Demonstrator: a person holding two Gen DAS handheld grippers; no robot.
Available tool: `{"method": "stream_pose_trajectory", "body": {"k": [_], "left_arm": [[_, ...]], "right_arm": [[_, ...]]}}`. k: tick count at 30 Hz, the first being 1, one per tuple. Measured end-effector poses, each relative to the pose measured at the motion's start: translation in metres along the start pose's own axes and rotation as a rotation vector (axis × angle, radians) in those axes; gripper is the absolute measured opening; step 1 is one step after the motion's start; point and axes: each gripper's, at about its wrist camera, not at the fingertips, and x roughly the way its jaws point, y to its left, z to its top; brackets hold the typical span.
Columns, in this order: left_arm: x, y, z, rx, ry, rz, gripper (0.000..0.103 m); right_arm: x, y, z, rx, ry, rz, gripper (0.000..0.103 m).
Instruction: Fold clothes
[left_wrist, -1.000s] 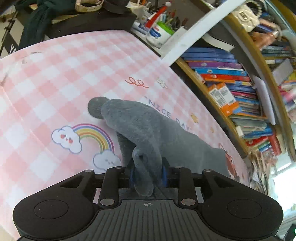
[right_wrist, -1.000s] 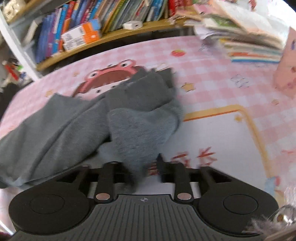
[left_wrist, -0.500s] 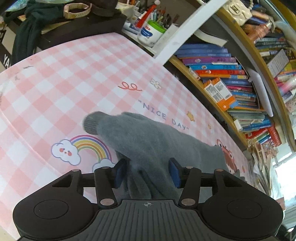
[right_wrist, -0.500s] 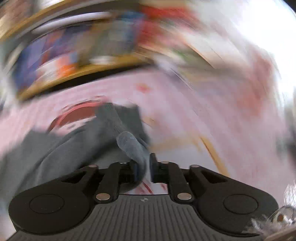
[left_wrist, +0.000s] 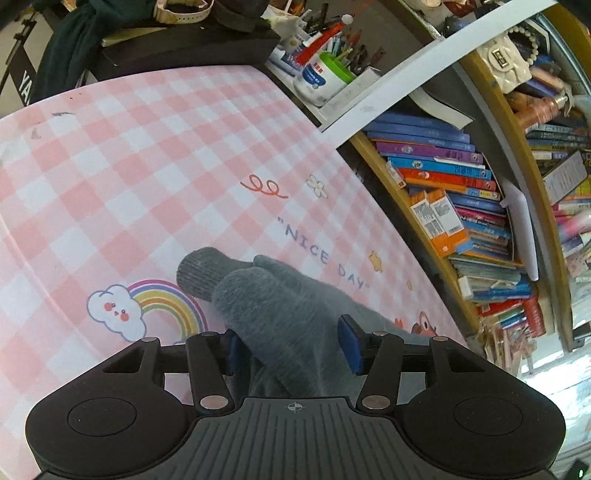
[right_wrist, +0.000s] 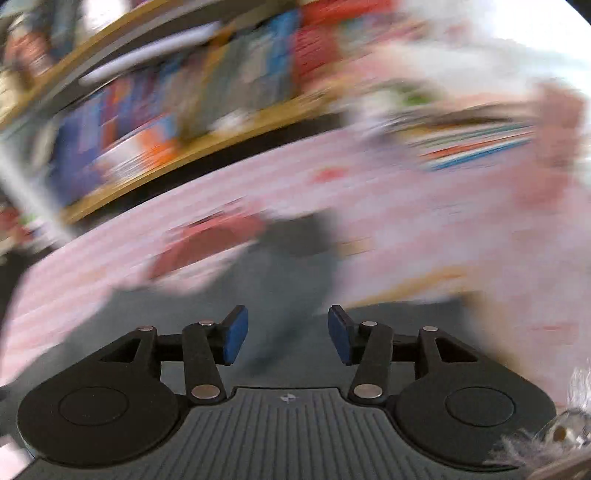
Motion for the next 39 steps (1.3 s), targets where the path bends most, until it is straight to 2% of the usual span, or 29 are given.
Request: {"method": "stream_pose_trajectory", "body": {"k": [3, 8, 10, 11, 12, 13, 14, 16, 21, 23, 25, 27, 29, 31, 33, 34, 36, 39], "left_arm": [[-0.003, 0.004, 0.001, -0.044, -0.014, -0.016, 0.051], [-0.006, 0.018, 0.0, -0.163, -0.063, -0.032, 0.049], [-0.004, 0.028, -0.001, -0.256, -0.083, -0.039, 0.047], [-0.003, 0.033, -0.001, -0.303, -0.089, -0.056, 0.036], [-0.002, 0.038, -0.001, -0.344, -0.093, -0.079, 0.028], [-0.001, 0.041, -0.001, -0.368, -0.093, -0.096, 0.016], [0.0, 0.042, 0.0, -0.377, -0.089, -0.108, 0.01], [-0.003, 0.038, 0.002, -0.359, -0.103, -0.133, 0.007], [-0.021, 0.014, 0.012, -0.26, -0.173, -0.263, 0.007], [-0.025, 0.003, 0.015, -0.219, -0.205, -0.314, 0.006], [-0.028, -0.003, 0.02, -0.206, -0.237, -0.328, 0.006], [-0.03, -0.005, 0.026, -0.195, -0.258, -0.302, 0.006], [-0.032, -0.002, 0.028, -0.186, -0.268, -0.278, 0.006], [-0.035, 0.004, 0.028, -0.192, -0.27, -0.264, 0.006], [-0.035, 0.009, 0.026, -0.204, -0.273, -0.258, 0.006], [-0.035, 0.011, 0.025, -0.212, -0.275, -0.257, 0.006], [-0.037, 0.015, 0.022, -0.224, -0.278, -0.26, 0.006], [-0.04, 0.017, 0.018, -0.225, -0.285, -0.264, 0.006]], "right_arm": [[0.028, 0.042, -0.002, -0.084, 0.102, 0.069, 0.046], [0.062, 0.074, -0.01, -0.218, 0.165, -0.014, 0.045], [0.065, 0.071, -0.012, -0.222, 0.17, -0.038, 0.033], [0.064, 0.067, -0.013, -0.208, 0.167, -0.041, 0.028], [0.062, 0.063, -0.013, -0.18, 0.163, -0.033, 0.014], [0.058, 0.055, -0.012, -0.14, 0.157, -0.021, 0.003], [0.052, 0.046, -0.011, -0.088, 0.143, -0.008, 0.003], [0.035, 0.025, -0.008, 0.032, 0.1, 0.016, 0.003], [-0.016, -0.03, -0.008, 0.348, -0.02, 0.074, 0.003], [-0.026, -0.04, -0.012, 0.392, -0.009, 0.103, 0.003], [-0.023, -0.038, -0.017, 0.362, 0.077, 0.133, 0.004], [-0.02, -0.034, -0.022, 0.328, 0.125, 0.113, 0.008], [-0.016, -0.031, -0.021, 0.314, 0.132, 0.067, 0.02], [-0.016, -0.021, -0.015, 0.27, 0.1, 0.036, 0.039], [-0.01, -0.002, -0.005, 0.175, 0.073, 0.019, 0.045], [-0.004, 0.009, -0.001, 0.12, 0.067, 0.018, 0.051], [0.013, 0.034, 0.006, 0.006, 0.076, 0.012, 0.058], [0.043, 0.076, 0.004, -0.162, 0.113, -0.01, 0.058]]}}
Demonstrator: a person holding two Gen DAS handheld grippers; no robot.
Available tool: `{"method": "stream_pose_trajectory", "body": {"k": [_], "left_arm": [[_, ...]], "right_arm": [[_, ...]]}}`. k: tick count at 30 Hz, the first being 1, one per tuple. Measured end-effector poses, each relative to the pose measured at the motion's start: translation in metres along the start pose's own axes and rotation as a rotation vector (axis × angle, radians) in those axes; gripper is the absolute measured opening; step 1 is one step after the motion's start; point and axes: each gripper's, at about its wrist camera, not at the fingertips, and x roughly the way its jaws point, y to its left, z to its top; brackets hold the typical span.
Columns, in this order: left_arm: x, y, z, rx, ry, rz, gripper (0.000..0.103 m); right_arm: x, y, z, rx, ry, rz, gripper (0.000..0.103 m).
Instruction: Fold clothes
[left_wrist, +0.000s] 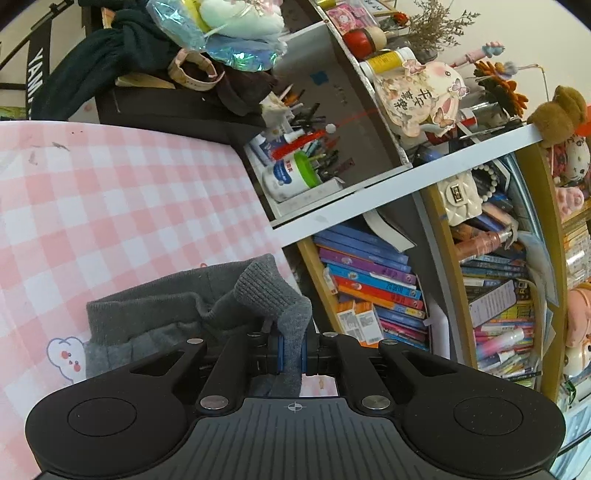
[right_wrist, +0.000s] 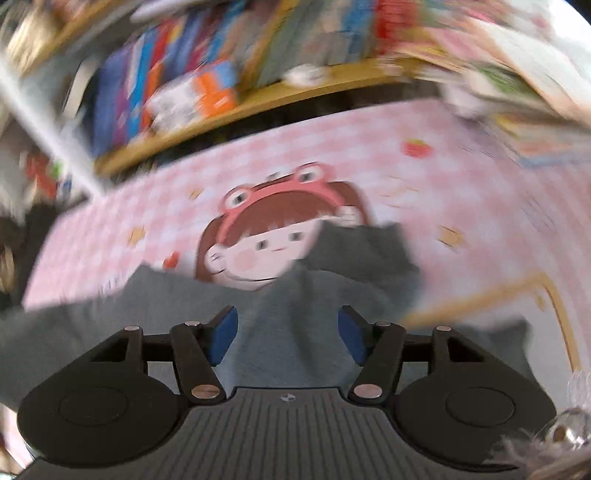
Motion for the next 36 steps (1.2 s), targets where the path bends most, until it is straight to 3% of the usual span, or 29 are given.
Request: {"method": "stream_pose_trajectory", "body": {"k": [3, 6, 7, 10, 13, 19, 25, 28, 34, 36], "left_arm": [[-0.007, 0.003, -0.001, -0.006, -0.012, -0.001, 0.006], [-0.017, 0.009, 0.002, -0.035, -0.044, 0.001, 0.006], [-0.022, 0.012, 0.005, -0.054, -0.061, -0.004, 0.006], [-0.032, 0.016, 0.013, -0.096, -0.103, -0.012, 0.006], [-0.029, 0.013, 0.014, -0.112, -0.087, -0.062, 0.006], [0.006, -0.01, 0.001, -0.125, -0.001, -0.127, 0.006], [0.026, -0.013, 0.012, -0.154, 0.003, -0.131, 0.006], [0.049, -0.012, 0.016, -0.174, 0.013, -0.1, 0.006], [0.12, -0.008, 0.031, -0.225, 0.063, 0.02, 0.008], [0.144, -0.009, 0.04, -0.219, 0.088, 0.088, 0.019]], "right_arm": [[0.028, 0.029, -0.004, -0.154, 0.047, -0.058, 0.055], [0.034, 0.015, -0.009, -0.134, 0.11, -0.019, 0.012], [0.025, -0.001, -0.008, -0.062, 0.105, 0.044, 0.008], [-0.018, -0.061, -0.002, 0.231, 0.023, 0.234, 0.007], [-0.071, -0.118, -0.006, 0.496, -0.112, 0.335, 0.007], [-0.103, -0.136, -0.036, 0.696, -0.119, 0.263, 0.008], [-0.094, -0.154, -0.045, 0.958, -0.254, 0.367, 0.008], [-0.07, -0.156, -0.035, 1.045, -0.263, 0.389, 0.008], [-0.012, -0.158, 0.012, 1.038, -0.268, 0.331, 0.009], [0.006, -0.16, 0.036, 1.003, -0.287, 0.301, 0.014]]}}
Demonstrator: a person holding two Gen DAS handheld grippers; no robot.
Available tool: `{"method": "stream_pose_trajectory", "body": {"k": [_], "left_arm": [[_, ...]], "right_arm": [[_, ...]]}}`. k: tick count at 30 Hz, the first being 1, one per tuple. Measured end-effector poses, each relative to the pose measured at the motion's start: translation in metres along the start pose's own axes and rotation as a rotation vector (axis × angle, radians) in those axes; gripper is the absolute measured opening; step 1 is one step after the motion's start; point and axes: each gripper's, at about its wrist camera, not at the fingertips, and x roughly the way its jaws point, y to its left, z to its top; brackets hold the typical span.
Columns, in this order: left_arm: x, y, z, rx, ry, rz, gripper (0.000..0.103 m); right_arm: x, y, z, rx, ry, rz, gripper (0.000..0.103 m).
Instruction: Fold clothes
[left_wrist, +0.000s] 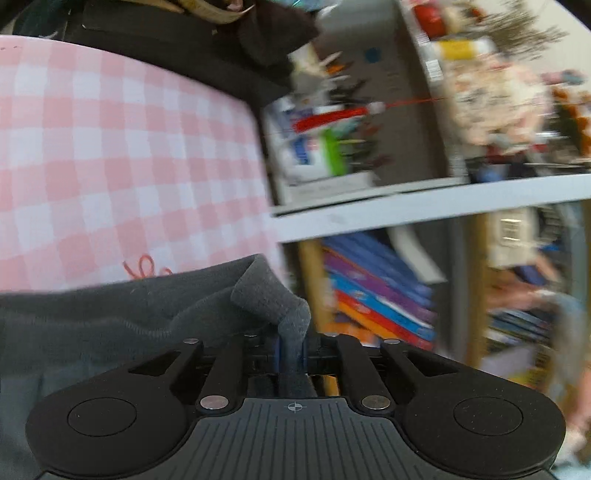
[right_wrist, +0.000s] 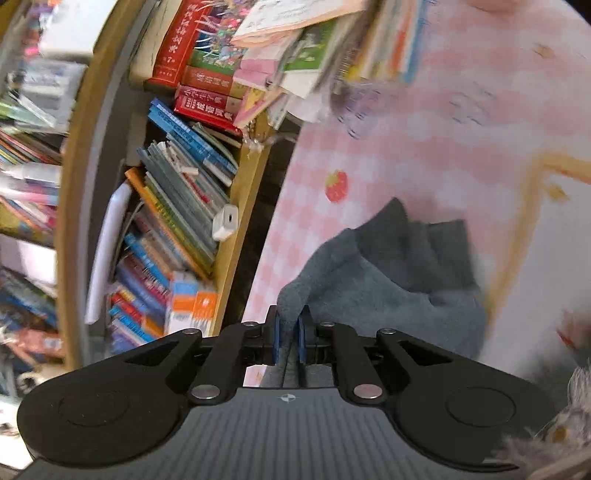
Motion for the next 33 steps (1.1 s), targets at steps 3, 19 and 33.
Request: {"method": "stream_pose_trajectory", "body": {"k": [3, 19, 33], "left_arm": [[0.024, -0.014, 0.015, 0.062, 0.041, 0.093, 0.035], [-0.086, -0.013, -0.028, 0.729, -0.05, 0.306, 0.052], [-0.067, -0.007, -0.077, 1.049, 0.002, 0.462, 0.052]], "right_arm": [[0.019, 0.016, 0.018, -0.076, -0.066, -0.033, 0.031], [-0.046, -0.007, -0.078, -1.033, 0.119, -0.32, 0.045], [-0.058, -0.054, -0.139, -1.422, 0.154, -0.525, 0.034]]}}
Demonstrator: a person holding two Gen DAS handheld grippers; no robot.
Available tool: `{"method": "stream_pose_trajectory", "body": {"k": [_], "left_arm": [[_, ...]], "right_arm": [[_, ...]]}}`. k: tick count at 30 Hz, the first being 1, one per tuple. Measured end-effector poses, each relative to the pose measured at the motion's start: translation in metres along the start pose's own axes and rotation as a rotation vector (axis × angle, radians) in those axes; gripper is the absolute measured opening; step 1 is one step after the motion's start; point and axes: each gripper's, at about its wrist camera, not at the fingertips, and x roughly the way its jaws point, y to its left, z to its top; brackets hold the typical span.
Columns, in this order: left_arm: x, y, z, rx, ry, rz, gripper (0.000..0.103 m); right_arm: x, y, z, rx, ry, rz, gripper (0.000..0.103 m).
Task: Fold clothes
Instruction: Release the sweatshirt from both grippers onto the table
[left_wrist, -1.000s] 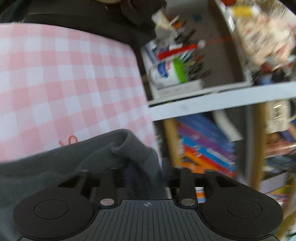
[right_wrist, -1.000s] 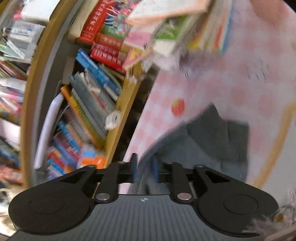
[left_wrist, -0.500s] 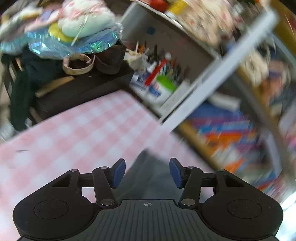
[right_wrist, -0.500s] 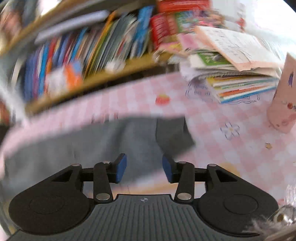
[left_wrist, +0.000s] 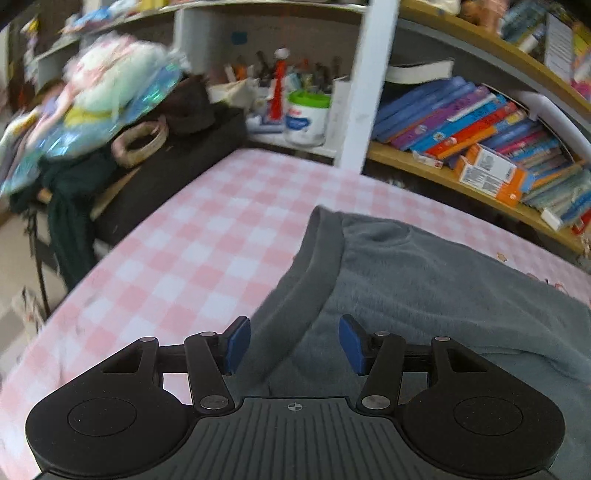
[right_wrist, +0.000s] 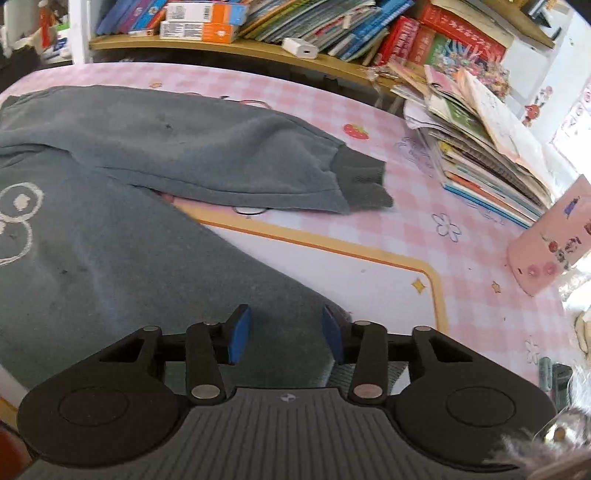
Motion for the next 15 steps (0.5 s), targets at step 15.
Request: {"method": "stream_pose_trajectory", "body": {"k": [15], "left_arm": [[0.047, -0.04, 0.021, 0.138, 0.1, -0.172, 0.035]], "right_arm": [[0.018, -0.015, 0.007, 0.069, -0.004, -0.173, 0.05]]}}
